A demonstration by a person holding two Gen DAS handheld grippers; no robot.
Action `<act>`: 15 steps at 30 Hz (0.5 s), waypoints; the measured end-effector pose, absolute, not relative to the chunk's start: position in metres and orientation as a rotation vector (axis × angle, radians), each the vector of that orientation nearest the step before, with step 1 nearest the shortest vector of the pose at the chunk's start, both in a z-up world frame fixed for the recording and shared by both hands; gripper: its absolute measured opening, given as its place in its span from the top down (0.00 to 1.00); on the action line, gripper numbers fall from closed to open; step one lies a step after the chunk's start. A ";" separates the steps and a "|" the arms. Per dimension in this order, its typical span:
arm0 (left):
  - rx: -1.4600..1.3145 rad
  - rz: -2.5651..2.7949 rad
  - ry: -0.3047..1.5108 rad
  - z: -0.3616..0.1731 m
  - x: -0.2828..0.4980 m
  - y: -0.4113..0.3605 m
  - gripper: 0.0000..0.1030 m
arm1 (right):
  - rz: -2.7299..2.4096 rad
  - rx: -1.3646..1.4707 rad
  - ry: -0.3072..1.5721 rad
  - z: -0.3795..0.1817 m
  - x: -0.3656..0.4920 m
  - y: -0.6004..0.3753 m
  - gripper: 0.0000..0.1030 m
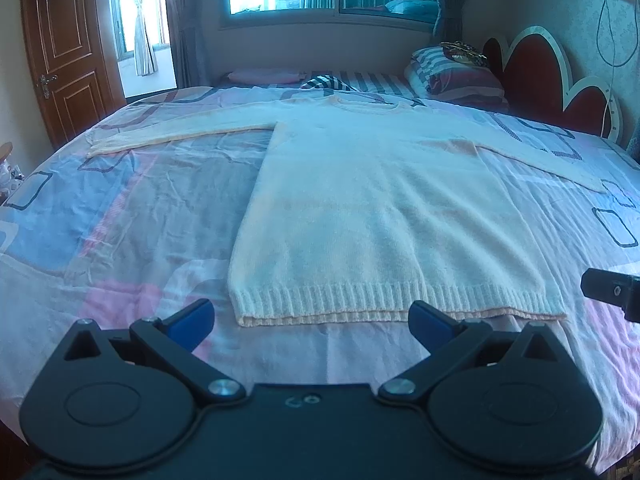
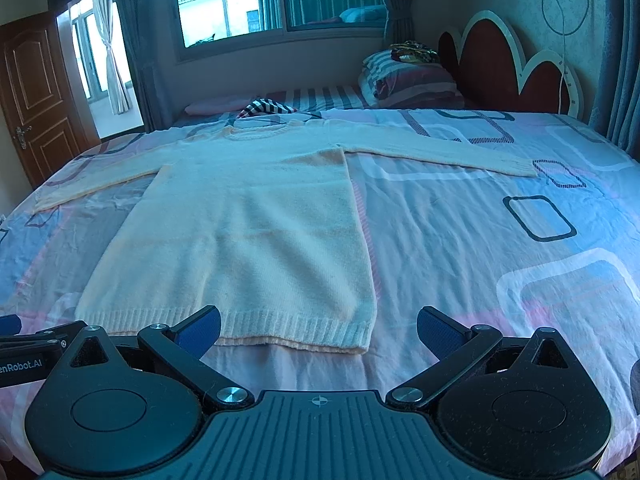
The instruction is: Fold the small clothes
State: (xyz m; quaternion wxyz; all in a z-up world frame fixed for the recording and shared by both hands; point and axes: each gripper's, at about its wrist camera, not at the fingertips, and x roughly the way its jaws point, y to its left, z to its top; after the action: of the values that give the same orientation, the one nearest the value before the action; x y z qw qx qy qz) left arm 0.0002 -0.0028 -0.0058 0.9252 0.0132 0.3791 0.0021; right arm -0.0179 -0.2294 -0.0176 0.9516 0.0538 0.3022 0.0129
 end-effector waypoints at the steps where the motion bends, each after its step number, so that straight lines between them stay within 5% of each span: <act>1: 0.025 0.003 0.778 -0.006 0.000 -0.003 0.00 | 0.026 0.109 0.615 -0.018 -0.018 -0.230 0.00; 15: 0.030 0.004 0.778 -0.006 0.000 -0.005 0.00 | 0.026 0.112 0.617 -0.017 -0.017 -0.229 0.00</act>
State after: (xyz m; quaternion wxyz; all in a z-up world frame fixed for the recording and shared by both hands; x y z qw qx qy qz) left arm 0.0003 -0.0047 -0.0062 0.9251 0.0146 0.3794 0.0020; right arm -0.0173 -0.2295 -0.0170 0.9512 0.0552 0.3035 0.0127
